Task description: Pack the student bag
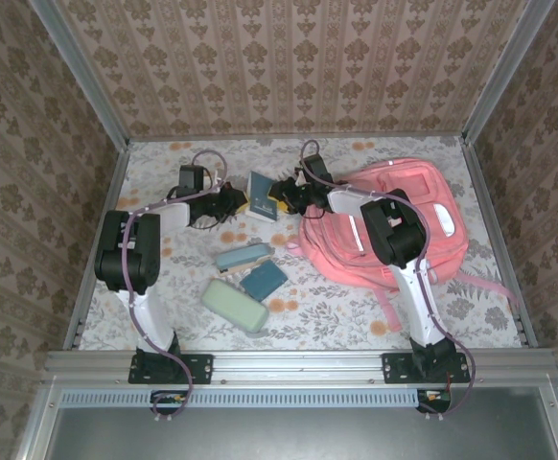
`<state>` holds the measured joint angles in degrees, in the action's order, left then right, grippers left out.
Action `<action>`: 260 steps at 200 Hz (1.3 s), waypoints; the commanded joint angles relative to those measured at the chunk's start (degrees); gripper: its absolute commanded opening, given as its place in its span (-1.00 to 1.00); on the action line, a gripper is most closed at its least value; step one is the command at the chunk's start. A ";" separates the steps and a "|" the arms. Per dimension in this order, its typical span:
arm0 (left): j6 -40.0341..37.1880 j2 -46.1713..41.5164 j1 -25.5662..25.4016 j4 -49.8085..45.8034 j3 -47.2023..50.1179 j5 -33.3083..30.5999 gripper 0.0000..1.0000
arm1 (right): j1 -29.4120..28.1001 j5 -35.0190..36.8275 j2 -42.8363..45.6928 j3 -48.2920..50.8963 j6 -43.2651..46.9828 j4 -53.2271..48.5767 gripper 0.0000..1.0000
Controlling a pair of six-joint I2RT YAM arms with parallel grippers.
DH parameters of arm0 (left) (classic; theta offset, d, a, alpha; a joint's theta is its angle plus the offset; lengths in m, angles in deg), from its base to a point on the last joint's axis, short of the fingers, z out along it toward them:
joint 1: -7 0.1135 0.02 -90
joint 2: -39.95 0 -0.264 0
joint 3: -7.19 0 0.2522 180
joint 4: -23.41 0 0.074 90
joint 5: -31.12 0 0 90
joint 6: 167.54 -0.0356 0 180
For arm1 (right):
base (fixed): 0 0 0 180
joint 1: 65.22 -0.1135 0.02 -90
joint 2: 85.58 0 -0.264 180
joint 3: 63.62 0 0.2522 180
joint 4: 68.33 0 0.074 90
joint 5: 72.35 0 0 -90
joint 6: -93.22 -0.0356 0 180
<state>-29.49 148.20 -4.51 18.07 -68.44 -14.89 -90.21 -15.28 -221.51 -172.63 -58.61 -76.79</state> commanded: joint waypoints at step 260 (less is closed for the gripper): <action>2.75 0.39 0.51 5.28 1.46 1.54 -1.00 | -0.72 -1.87 10.29 11.98 -5.95 7.12 -0.07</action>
<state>-27.50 148.22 -4.16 21.46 -67.34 -14.48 -90.21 -15.01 -210.46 -159.29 -62.67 -72.07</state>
